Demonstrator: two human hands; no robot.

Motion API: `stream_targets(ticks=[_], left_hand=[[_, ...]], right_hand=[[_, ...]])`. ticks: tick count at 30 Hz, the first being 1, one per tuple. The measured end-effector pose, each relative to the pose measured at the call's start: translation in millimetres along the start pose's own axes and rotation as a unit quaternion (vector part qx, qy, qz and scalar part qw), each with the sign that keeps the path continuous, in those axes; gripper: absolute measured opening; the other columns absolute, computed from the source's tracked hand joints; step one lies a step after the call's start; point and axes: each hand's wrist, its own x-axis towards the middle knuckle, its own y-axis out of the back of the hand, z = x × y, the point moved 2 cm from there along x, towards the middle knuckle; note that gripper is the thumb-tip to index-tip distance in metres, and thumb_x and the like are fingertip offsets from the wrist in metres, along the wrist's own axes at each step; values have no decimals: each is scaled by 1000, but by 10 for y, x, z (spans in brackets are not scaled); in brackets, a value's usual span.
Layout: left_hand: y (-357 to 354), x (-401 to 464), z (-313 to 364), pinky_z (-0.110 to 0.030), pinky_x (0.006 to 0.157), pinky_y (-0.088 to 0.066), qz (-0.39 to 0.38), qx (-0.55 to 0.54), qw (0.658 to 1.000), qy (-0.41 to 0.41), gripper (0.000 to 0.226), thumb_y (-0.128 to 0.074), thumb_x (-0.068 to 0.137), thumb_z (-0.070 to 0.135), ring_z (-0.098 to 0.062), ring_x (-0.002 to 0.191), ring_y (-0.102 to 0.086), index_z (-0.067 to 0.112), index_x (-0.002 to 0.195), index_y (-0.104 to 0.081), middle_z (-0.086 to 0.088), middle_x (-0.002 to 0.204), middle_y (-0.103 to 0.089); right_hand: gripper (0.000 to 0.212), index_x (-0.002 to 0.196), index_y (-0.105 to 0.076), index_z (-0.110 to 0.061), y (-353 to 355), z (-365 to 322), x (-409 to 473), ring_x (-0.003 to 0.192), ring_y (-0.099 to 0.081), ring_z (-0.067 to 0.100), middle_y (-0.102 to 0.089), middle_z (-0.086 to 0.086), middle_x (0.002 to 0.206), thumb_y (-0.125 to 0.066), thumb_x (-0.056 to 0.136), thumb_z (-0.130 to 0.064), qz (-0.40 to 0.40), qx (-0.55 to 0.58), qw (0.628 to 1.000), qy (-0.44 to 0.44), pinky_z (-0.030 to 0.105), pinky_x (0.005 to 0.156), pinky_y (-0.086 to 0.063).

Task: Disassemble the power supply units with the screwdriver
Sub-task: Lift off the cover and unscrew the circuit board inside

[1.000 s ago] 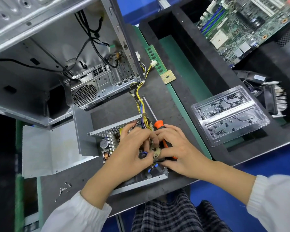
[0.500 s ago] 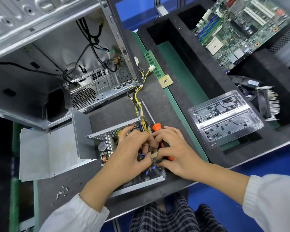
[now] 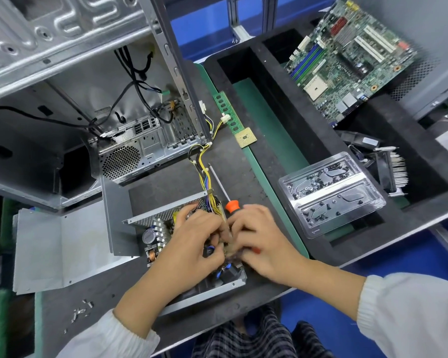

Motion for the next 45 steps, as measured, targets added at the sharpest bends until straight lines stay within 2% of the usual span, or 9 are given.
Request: stream_targets(ticks=[8,10,14,19,25,32,35,39,45], left_hand=[[-11,0,-46,-17,112,-10,5,-9,1000,4,18,-63,77,11,-3,78,-50,26,82,-54,13,69,-46],[-25,-9,-54,-20,114,-13,16,-23,1000,-1,3,-57,86,26,-3,81,-52,28,85,-54,13,71,-50],[-18,-29,-39,-18,113,-11,14,-51,999,2,29,-60,82,60,-3,81,-54,33,89,-52,13,70,-51],[73,-61,-2,-32,103,-33,60,-87,994,-15,21,-72,79,18,1,91,-51,25,94,-59,16,83,-57],[190,-127,55,-27,91,-43,106,-115,988,10,41,-61,79,-13,-14,99,-57,18,106,-57,2,101,-60],[205,-234,25,-48,96,-40,88,-20,993,-77,39,-50,69,-11,-17,106,-55,13,92,-69,8,106,-64],[191,-271,-33,-41,104,-32,69,37,993,-93,33,-53,77,-1,-13,106,-54,19,98,-70,9,106,-64],[214,-340,-108,-40,102,-36,73,68,993,-69,26,-52,92,26,-16,110,-54,21,111,-68,6,111,-61],[212,-290,-11,-42,105,-32,59,59,989,-122,54,-53,67,-13,-25,124,-45,9,114,-66,-7,133,-55]], right_hand=[[10,81,-65,-9,-9,-6,-22,106,-56,15,-64,-3,94,-71,74,-5,-14,27,999,-9,41,106,-30],[9,86,-67,-9,7,-20,-29,105,-57,12,-66,-3,97,-69,77,-8,9,38,999,-32,39,107,-30],[6,85,-67,-9,108,-67,1,96,-56,13,-64,-4,90,-70,80,-11,46,29,998,-44,40,100,-35],[18,84,-67,-8,283,-120,200,90,-51,14,-63,-1,84,-74,78,-23,49,-29,998,-31,31,95,-34],[22,109,-65,-6,346,-34,274,105,-49,26,-60,8,112,-54,90,-1,-159,-160,973,-40,41,86,-44],[36,122,-58,-12,331,-47,315,109,-47,32,-47,6,141,-55,87,-3,-293,-334,888,116,42,89,-46],[40,126,-54,-14,317,-88,374,106,-49,33,-43,7,144,-57,87,-4,-308,-351,876,117,44,86,-48],[55,130,-50,-12,375,-140,401,102,-51,32,-45,8,142,-53,79,10,-297,-331,888,113,41,85,-47],[50,128,-52,-14,570,-275,436,108,-56,24,-56,4,131,-67,81,-5,-201,-200,959,11,40,86,-49]])
